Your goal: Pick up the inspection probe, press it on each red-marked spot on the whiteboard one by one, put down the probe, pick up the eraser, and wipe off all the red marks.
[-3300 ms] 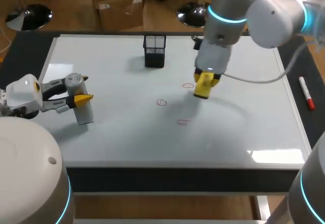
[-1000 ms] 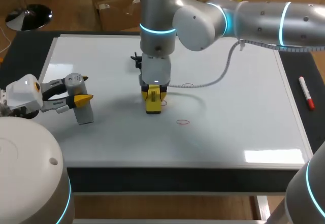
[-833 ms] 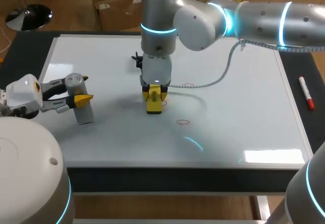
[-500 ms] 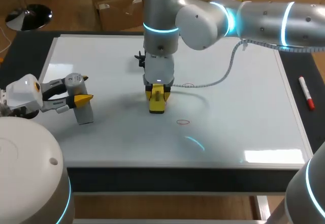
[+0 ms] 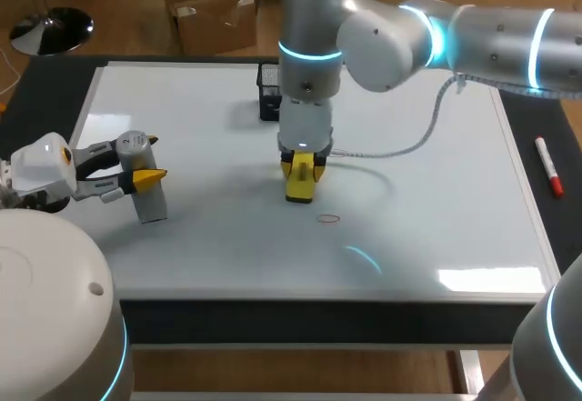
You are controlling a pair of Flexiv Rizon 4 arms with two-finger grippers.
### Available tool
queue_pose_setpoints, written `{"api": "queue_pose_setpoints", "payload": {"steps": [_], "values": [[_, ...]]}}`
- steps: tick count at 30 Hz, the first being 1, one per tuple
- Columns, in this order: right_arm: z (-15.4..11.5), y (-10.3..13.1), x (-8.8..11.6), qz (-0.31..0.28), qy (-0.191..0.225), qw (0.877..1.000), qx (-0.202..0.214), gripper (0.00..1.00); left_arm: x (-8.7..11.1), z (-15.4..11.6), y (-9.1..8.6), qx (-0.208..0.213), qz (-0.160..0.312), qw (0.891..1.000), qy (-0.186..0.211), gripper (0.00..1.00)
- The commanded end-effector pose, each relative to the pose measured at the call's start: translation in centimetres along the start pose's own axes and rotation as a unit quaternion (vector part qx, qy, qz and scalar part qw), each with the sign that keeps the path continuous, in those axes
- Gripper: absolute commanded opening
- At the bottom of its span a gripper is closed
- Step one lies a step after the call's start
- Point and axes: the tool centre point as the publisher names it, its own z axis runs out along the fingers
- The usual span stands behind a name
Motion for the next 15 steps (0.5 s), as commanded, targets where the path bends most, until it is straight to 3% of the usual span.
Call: {"api": "queue_pose_setpoints", "payload": {"steps": [1,8,15], "values": [[0.1,0.1,1.4,0.003,-0.006,1.000,0.007,0.00,0.0,0.0,-0.1,0.000,0.000,1.000,0.000,0.00],[-1.8,0.1,2.3,0.017,-0.013,0.999,0.028,0.00,0.0,0.0,-0.1,0.000,0.000,1.000,0.000,0.00],[-4.2,-0.7,4.8,0.047,-0.019,0.998,0.049,0.00,0.0,0.0,-0.1,0.000,0.000,1.000,0.000,0.00]]}}
